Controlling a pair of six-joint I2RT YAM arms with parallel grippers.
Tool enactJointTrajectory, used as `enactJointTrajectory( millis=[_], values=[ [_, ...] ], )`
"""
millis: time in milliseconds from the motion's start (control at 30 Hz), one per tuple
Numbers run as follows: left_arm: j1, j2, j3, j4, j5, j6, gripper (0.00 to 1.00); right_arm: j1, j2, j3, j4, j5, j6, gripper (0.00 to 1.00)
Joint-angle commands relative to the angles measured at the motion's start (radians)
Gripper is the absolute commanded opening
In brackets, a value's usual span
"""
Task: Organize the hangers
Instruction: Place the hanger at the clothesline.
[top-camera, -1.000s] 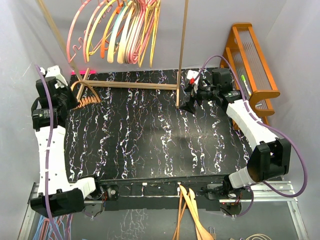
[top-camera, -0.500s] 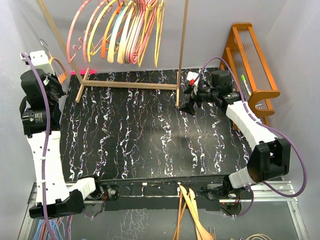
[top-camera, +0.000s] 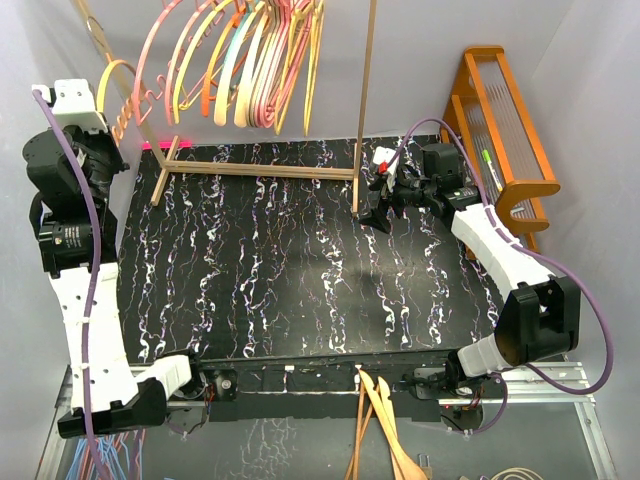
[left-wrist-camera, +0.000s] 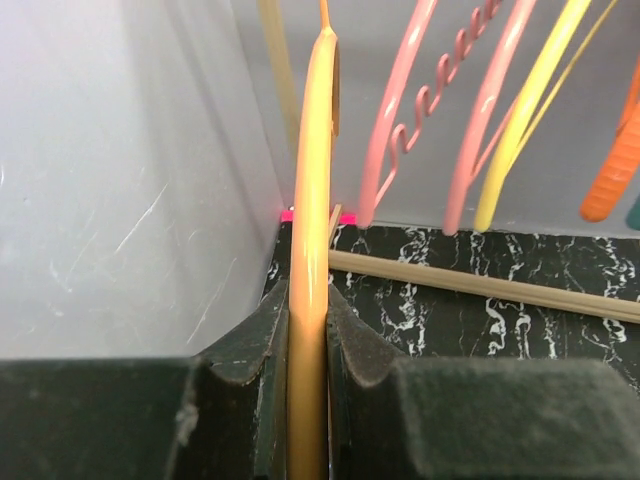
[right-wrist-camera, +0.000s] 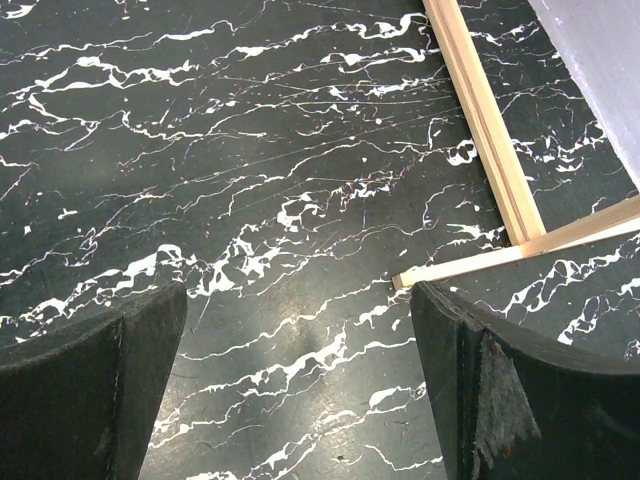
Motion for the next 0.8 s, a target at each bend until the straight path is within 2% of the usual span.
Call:
enactJointTrajectory(
  millis=[0, 167, 367, 767],
  values=[
    [-0.002, -0.013, 0.042, 0.163, 0.083, 0.013, 0.0, -0.001, -0.029, 0.005, 0.046, 0.006, -0.009, 0.98],
    [-0.001, 0.002, 0.045, 0.224, 0.097, 0.026, 0.0, 0.0, -0.02, 0.008, 0.042, 0.013, -0.01, 0.98],
    [-0.002, -0.018, -0.045, 0.422, 0.127, 0.011, 0.0, -0.001, -0.006, 0.003, 0.036, 0.018, -0.009, 0.98],
    [-0.002, 0.111, 0.043, 0.492, 0.196, 0.04, 0.0, 0.0, 0.037, 0.034, 0.023, 0.02, 0.004, 0.98]
  ],
)
